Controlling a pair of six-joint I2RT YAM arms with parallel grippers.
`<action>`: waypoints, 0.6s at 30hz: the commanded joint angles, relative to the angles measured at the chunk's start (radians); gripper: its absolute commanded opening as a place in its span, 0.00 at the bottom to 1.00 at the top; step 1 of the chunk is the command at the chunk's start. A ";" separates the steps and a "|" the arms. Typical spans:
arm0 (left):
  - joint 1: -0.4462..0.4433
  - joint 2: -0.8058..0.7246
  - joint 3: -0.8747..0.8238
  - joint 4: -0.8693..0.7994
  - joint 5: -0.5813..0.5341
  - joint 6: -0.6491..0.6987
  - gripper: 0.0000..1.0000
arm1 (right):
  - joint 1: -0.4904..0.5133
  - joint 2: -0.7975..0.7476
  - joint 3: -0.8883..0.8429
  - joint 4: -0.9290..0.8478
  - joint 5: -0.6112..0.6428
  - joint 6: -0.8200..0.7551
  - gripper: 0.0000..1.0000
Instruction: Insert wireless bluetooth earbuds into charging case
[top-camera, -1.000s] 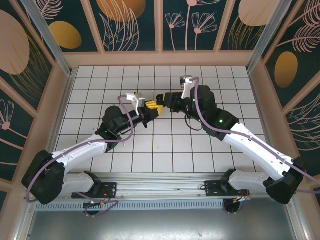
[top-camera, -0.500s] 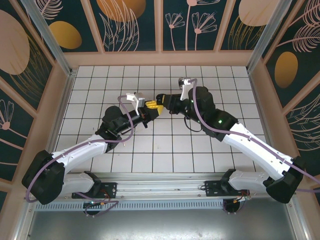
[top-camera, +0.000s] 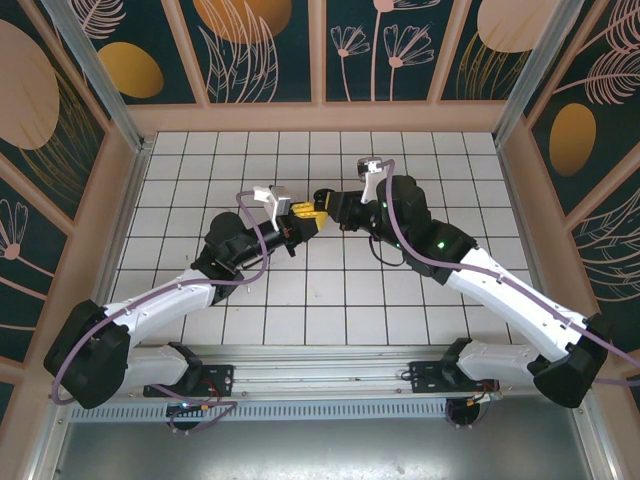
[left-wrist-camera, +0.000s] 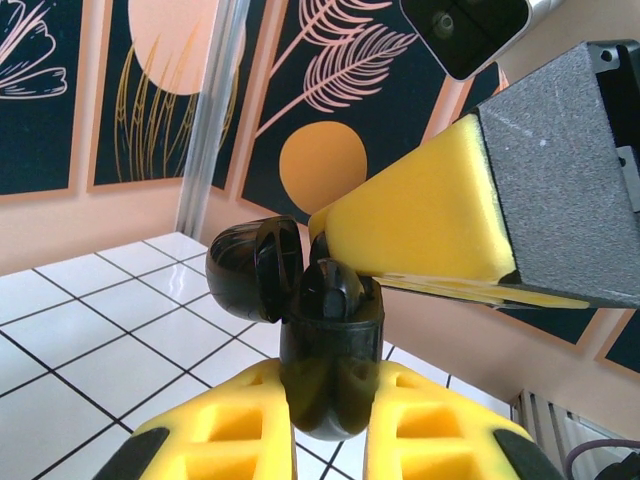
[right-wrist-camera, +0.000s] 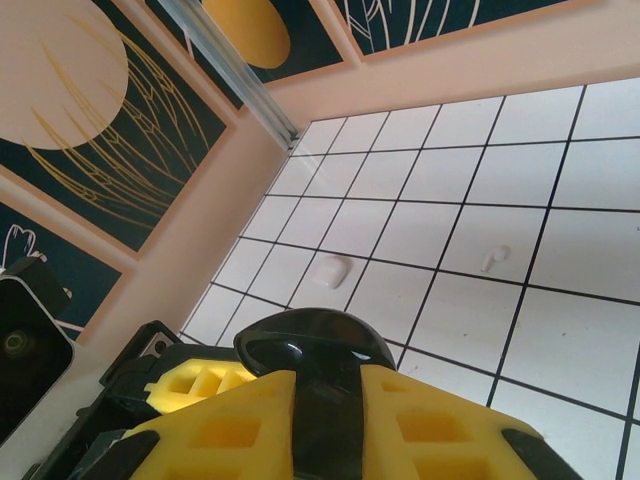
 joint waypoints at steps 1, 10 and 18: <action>0.009 0.004 0.027 0.061 -0.020 -0.024 0.00 | 0.012 -0.029 -0.003 -0.052 0.010 0.012 0.23; 0.009 0.005 0.028 0.061 -0.017 -0.023 0.00 | 0.012 -0.027 0.016 -0.059 0.007 0.018 0.37; 0.009 0.013 0.031 0.064 -0.008 -0.027 0.00 | 0.010 -0.060 0.049 -0.075 0.042 0.018 0.47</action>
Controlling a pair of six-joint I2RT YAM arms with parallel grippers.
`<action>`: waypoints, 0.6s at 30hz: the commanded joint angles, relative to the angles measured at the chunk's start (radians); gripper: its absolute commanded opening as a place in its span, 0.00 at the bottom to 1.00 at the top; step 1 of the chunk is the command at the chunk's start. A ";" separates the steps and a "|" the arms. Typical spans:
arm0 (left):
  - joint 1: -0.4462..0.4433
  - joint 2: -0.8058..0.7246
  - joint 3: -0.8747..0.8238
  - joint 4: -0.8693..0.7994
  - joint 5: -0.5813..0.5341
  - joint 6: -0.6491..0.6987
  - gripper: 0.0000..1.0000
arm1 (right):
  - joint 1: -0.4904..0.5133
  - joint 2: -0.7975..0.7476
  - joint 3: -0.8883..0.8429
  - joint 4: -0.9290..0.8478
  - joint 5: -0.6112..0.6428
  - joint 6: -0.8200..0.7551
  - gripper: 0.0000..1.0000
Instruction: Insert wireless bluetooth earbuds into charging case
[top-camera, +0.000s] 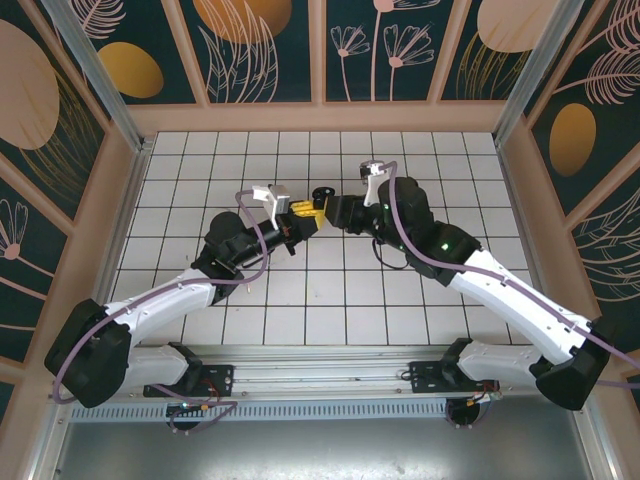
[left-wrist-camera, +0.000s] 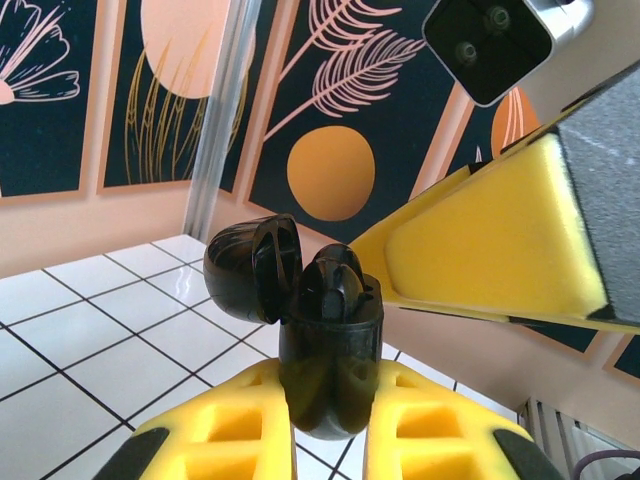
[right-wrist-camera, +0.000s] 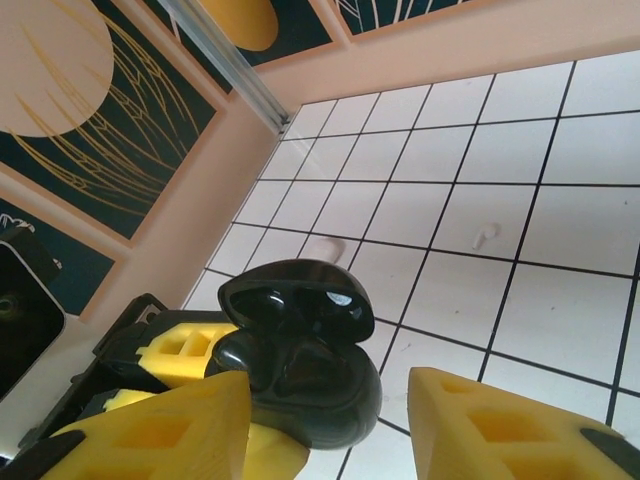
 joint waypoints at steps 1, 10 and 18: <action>0.005 0.007 0.032 0.056 0.008 -0.017 0.00 | 0.007 -0.048 0.052 -0.023 0.050 -0.002 0.49; 0.006 0.006 0.079 -0.019 0.098 0.009 0.00 | -0.200 -0.069 0.126 -0.108 -0.187 0.043 0.61; 0.006 0.015 0.104 -0.034 0.167 0.008 0.00 | -0.344 -0.065 0.041 0.024 -0.539 0.131 0.63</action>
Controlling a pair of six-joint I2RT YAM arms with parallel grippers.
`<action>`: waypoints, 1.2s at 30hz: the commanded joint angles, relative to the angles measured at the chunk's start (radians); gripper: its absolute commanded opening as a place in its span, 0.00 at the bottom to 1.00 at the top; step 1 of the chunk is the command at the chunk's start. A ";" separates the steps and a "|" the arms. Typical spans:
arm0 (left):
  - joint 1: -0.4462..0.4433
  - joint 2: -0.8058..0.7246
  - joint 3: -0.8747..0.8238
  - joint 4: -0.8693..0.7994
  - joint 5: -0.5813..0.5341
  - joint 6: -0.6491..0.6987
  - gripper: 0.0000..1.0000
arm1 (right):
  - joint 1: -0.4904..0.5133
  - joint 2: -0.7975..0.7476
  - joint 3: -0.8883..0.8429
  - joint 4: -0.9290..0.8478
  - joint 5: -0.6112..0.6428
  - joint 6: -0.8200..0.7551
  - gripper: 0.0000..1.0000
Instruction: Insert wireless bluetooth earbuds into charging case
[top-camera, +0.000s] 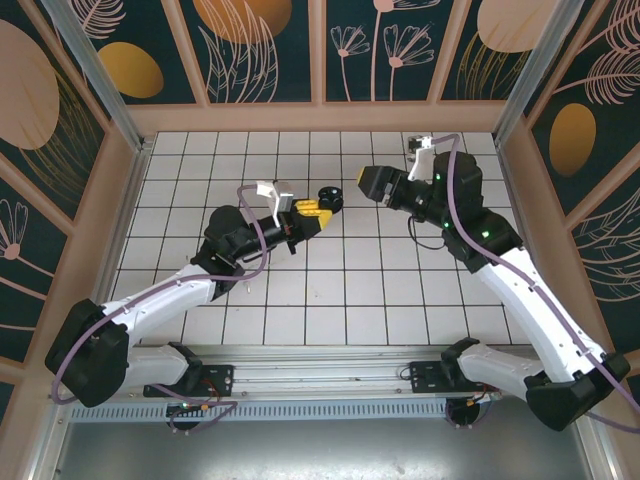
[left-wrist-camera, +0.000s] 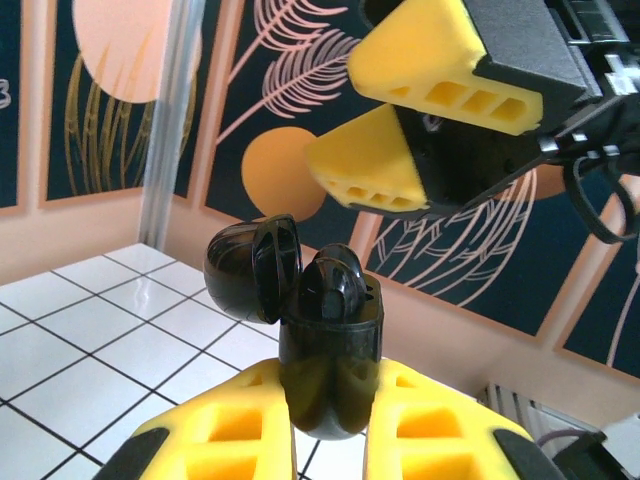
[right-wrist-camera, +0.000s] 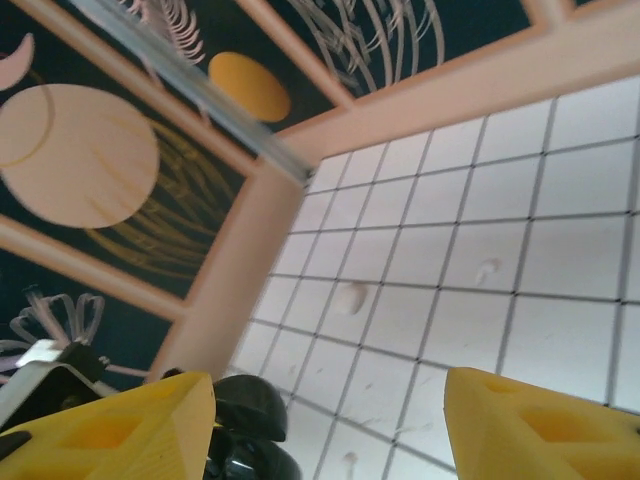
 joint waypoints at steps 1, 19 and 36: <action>0.006 0.017 0.050 -0.002 0.073 0.006 0.00 | -0.028 0.000 -0.042 0.100 -0.227 0.070 0.62; 0.005 0.065 0.039 0.040 0.116 -0.022 0.00 | -0.026 0.081 -0.132 0.283 -0.395 0.195 0.34; 0.008 0.115 0.020 0.032 0.068 -0.097 0.00 | -0.017 -0.070 -0.108 0.193 -0.459 0.042 0.29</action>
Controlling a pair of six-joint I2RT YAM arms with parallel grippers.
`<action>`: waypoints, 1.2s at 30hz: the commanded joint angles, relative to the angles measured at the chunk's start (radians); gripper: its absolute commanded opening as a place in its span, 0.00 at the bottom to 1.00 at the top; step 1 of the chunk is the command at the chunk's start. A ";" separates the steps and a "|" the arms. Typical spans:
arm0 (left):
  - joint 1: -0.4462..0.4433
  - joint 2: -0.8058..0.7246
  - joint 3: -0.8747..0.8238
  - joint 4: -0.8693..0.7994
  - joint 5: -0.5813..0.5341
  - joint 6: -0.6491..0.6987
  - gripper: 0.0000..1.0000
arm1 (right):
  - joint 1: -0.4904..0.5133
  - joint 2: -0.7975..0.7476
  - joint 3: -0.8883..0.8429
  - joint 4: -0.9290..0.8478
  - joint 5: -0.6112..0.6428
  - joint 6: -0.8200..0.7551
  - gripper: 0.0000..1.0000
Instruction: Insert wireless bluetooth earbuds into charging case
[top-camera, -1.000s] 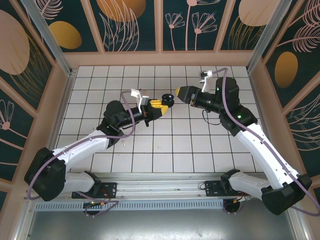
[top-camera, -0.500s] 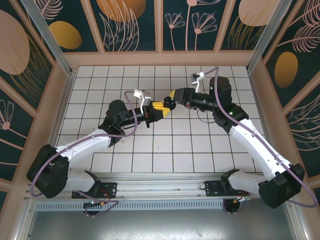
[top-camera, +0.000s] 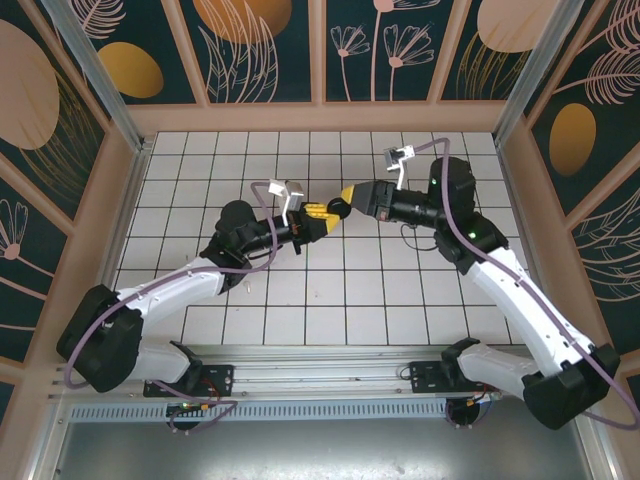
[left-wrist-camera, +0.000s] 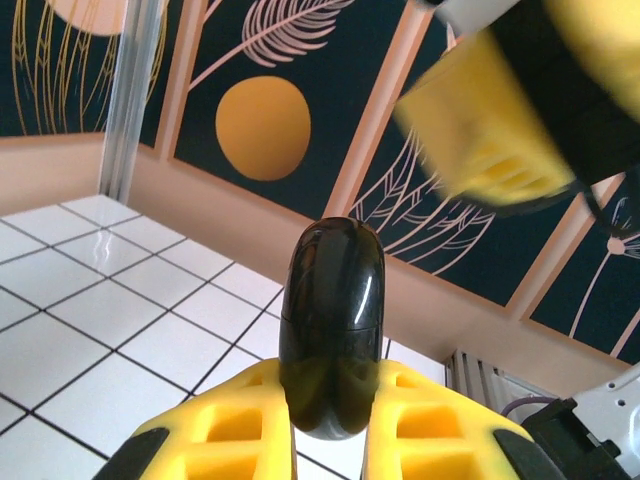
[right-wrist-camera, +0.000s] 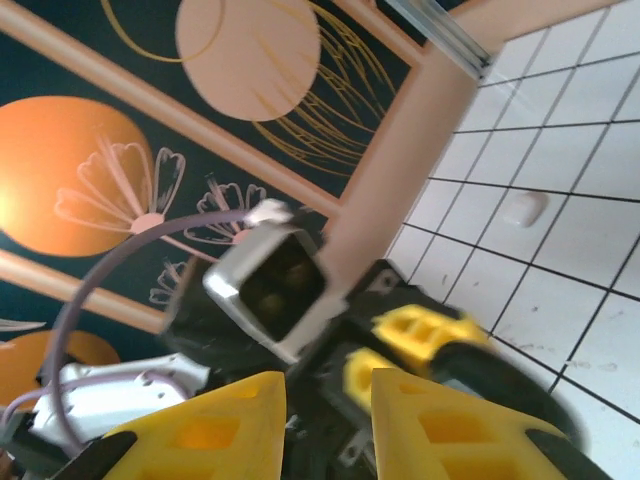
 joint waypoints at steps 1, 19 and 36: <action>0.009 0.014 -0.005 0.032 0.003 -0.051 0.00 | 0.003 -0.052 0.020 -0.036 -0.021 -0.079 0.29; 0.216 0.164 0.050 -0.227 -0.063 -0.201 0.00 | 0.005 0.011 -0.124 -0.171 0.436 0.007 0.49; 0.519 0.621 0.453 -0.669 -0.168 -0.128 0.00 | 0.036 0.213 -0.149 -0.128 0.444 0.028 0.52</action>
